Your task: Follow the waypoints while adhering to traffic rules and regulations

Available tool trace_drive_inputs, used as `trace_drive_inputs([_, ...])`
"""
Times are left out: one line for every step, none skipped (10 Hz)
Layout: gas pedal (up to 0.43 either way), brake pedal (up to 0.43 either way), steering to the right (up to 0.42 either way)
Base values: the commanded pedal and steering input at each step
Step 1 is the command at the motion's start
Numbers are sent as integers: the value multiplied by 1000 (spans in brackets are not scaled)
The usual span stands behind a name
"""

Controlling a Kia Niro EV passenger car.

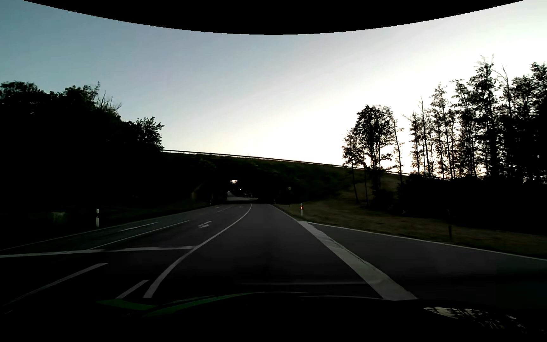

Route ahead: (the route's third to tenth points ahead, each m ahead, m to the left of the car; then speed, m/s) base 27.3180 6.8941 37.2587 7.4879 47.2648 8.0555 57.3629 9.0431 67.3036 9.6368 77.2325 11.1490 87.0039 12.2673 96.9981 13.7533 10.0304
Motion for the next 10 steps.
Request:
trace_drive_inputs([319, 0, -13])
trace_drive_inputs([319, 0, -13])
trace_drive_inputs([319, 0, -13])
trace_drive_inputs([331, 0, -12])
trace_drive_inputs([331, 0, -11])
trace_drive_inputs([339, 0, -9])
trace_drive_inputs([339, 0, -7])
trace_drive_inputs([339, 0, -7])
trace_drive_inputs([339, 0, -7])
trace_drive_inputs([339, 0, -7])
